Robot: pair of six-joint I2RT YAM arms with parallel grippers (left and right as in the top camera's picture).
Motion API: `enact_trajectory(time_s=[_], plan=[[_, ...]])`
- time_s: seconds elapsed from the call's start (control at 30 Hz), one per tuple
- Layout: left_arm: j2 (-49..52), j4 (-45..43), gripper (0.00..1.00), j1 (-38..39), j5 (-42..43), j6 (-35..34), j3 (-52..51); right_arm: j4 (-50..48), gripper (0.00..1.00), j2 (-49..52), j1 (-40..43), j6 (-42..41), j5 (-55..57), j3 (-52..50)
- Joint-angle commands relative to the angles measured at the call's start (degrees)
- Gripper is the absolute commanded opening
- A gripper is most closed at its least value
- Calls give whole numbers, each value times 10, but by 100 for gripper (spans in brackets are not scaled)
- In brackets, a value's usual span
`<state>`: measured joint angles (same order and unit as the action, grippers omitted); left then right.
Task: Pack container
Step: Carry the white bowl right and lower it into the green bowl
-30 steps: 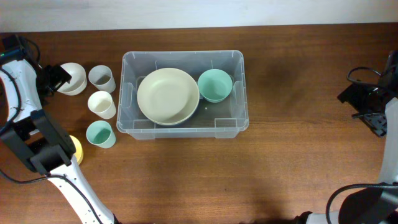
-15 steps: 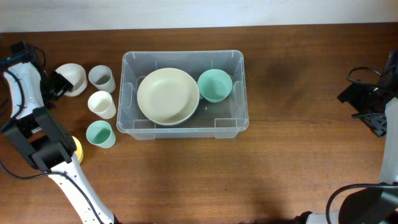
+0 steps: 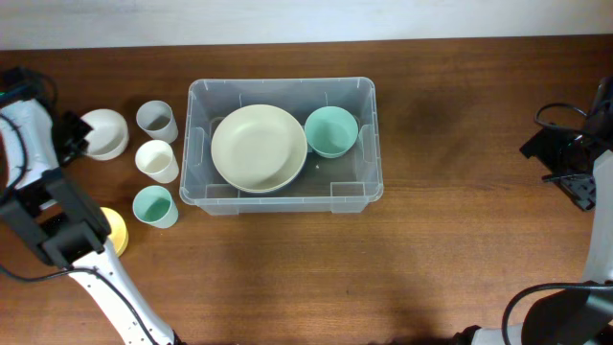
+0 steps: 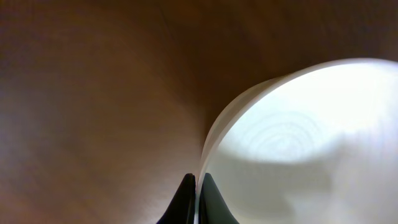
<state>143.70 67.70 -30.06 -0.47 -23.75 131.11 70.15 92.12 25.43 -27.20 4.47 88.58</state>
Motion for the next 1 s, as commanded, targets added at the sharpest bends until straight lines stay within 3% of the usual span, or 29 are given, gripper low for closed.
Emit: enact_trajectory(time_s=[0.0, 0.23, 0.47, 0.67, 0.97], plan=[[3, 27, 1, -50, -21, -13, 34, -2, 99, 2, 1, -2, 1, -3], [-18, 74, 1, -98, 116, -13, 189, -1, 99, 2, 1, -2, 1, -3], [-60, 96, 1, -62, 237, 13, 339, -1, 99, 2, 1, -2, 1, -3], [-102, 159, 1, 76, 251, 104, 389, -1, 99, 2, 1, -2, 1, -3], [-80, 184, 1, 335, 209, 157, 380, -2, 99, 2, 1, -2, 1, -3]])
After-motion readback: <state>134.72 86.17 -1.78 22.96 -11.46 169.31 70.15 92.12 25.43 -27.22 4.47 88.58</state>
